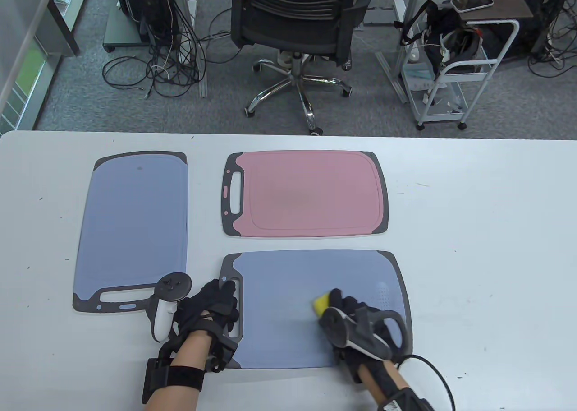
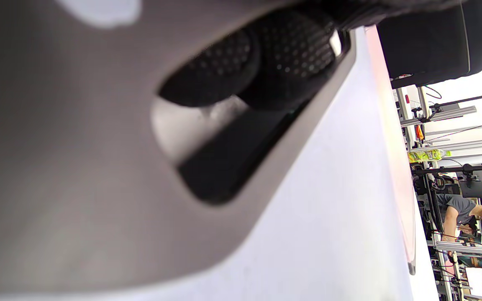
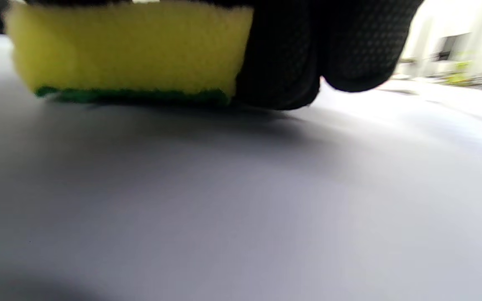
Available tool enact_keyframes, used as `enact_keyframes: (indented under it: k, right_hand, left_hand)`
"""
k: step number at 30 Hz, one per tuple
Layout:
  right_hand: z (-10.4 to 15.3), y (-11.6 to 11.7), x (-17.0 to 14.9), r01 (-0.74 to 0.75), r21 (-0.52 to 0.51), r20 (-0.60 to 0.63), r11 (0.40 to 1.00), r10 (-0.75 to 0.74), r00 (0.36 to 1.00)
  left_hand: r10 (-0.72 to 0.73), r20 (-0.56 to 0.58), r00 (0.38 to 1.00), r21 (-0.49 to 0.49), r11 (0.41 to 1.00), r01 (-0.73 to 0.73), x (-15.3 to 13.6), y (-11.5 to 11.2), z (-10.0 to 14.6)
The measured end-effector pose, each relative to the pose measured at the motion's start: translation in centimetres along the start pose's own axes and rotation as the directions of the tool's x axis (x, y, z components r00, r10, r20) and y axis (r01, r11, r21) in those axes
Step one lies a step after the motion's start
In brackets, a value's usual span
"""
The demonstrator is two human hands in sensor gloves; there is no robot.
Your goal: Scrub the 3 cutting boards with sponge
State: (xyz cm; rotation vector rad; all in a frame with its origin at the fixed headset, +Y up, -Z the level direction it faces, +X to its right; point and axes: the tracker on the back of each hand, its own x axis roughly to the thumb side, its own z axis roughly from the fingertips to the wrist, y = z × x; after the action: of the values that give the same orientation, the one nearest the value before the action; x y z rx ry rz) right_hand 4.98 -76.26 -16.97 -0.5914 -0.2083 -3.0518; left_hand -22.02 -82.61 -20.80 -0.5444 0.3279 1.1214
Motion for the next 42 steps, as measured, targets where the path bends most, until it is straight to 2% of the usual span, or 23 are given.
enact_keyframes:
  k: [1,3,5,6,7,9,12,15,17,18,20,22,24,27,31,33,34,36,37,38,39,42]
  right_hand:
    - [-0.5,-0.1,3.1,-0.005,0.001,0.08,1.0,0.005,0.997]
    - [-0.7,-0.1,7.0,-0.046,-0.031,0.179,0.998,0.051,0.983]
    - [-0.5,0.1,9.1,-0.117,-0.104,0.207,0.988,0.137,0.969]
    - [-0.4,0.2,9.0,-0.144,-0.12,0.198,0.982,0.165,0.966]
    - [-0.3,0.1,8.0,-0.15,-0.114,0.19,0.982,0.17,0.967]
    - [0.3,0.4,4.7,-0.106,-0.09,0.092,0.99,0.115,0.989]
    - [2.3,1.0,-3.0,-0.086,-0.069,-0.104,0.994,0.079,0.991]
    - [5.3,1.9,-10.8,-0.061,-0.035,-0.329,0.998,0.047,0.943]
    - [7.1,2.4,-14.4,-0.04,-0.022,-0.442,0.999,0.026,0.897]
    - [7.8,2.6,-15.7,-0.014,-0.029,-0.479,0.999,-0.002,0.878]
    - [7.9,2.7,-16.1,0.052,-0.069,-0.479,0.996,-0.079,0.874]
    - [6.9,2.4,-14.3,0.016,-0.049,-0.448,0.999,-0.037,0.893]
    - [5.2,1.9,-10.9,-0.014,-0.035,-0.319,0.999,0.002,0.948]
    - [1.9,1.0,-3.0,0.031,-0.042,-0.064,0.999,-0.034,0.997]
    - [-0.6,0.6,7.5,-0.003,-0.078,0.204,0.997,0.019,0.979]
    - [-0.8,0.6,10.6,-0.075,-0.147,0.269,0.986,0.113,0.956]
    - [-0.6,0.6,10.4,-0.15,-0.157,0.232,0.976,0.184,0.955]
    - [-0.3,0.7,8.6,-0.109,-0.133,0.234,0.985,0.138,0.962]
    - [0.1,0.8,6.1,-0.048,-0.13,0.184,0.99,0.072,0.98]
    - [0.4,0.9,4.4,-0.047,-0.109,0.153,0.993,0.063,0.986]
    - [1.2,1.2,1.4,-0.072,-0.078,0.094,0.994,0.079,0.992]
    - [4.3,2.2,-7.4,-0.052,-0.093,-0.089,0.994,0.044,0.995]
  left_hand:
    - [-0.002,0.0,1.0,0.002,1.0,0.002,0.0,0.0,0.0]
    - [-0.004,0.0,1.0,0.004,1.0,0.004,0.0,0.0,0.0]
    - [-0.004,0.001,1.0,0.007,1.0,0.004,-0.1,-0.1,0.0]
    - [-0.005,0.001,1.0,0.008,1.0,0.005,-0.1,-0.1,0.0]
    - [-0.005,-0.002,1.0,0.007,1.0,0.005,-0.1,-0.1,0.0]
    - [-0.005,-0.006,1.0,0.007,1.0,0.005,-0.1,-0.1,0.1]
    - [-0.004,-0.004,1.0,0.009,1.0,0.004,-0.1,-0.1,0.1]
    - [-0.004,-0.004,1.0,0.01,1.0,0.004,-0.1,-0.1,0.1]
    - [-0.002,-0.003,1.0,0.007,1.0,0.002,-0.1,-0.1,0.0]
    - [0.001,-0.002,1.0,0.005,1.0,-0.001,-0.1,-0.1,0.0]
    - [0.004,0.0,1.0,0.003,1.0,-0.004,-0.1,-0.1,0.1]
    - [0.009,0.003,1.0,0.001,1.0,-0.009,-0.2,-0.1,0.1]
    - [0.009,0.004,1.0,0.001,1.0,-0.009,-0.2,-0.1,0.1]
    - [0.005,-0.001,1.0,0.001,1.0,-0.005,-0.1,0.0,0.0]
    - [0.008,0.002,1.0,0.0,1.0,-0.008,-0.1,0.0,0.0]
    - [0.012,0.007,1.0,-0.005,1.0,-0.012,-0.2,0.0,-0.1]
    - [0.016,0.002,1.0,-0.006,1.0,-0.016,-0.2,0.0,0.0]
    - [0.017,0.003,1.0,-0.006,1.0,-0.017,-0.2,0.0,0.0]
    - [0.018,0.004,1.0,-0.006,1.0,-0.018,-0.2,0.0,-0.1]
    - [0.021,0.003,1.0,-0.009,1.0,-0.021,-0.2,0.1,-0.1]
    - [0.022,0.003,1.0,-0.01,1.0,-0.022,-0.2,0.1,-0.1]
    - [0.021,0.004,1.0,-0.009,1.0,-0.021,-0.2,0.1,-0.1]
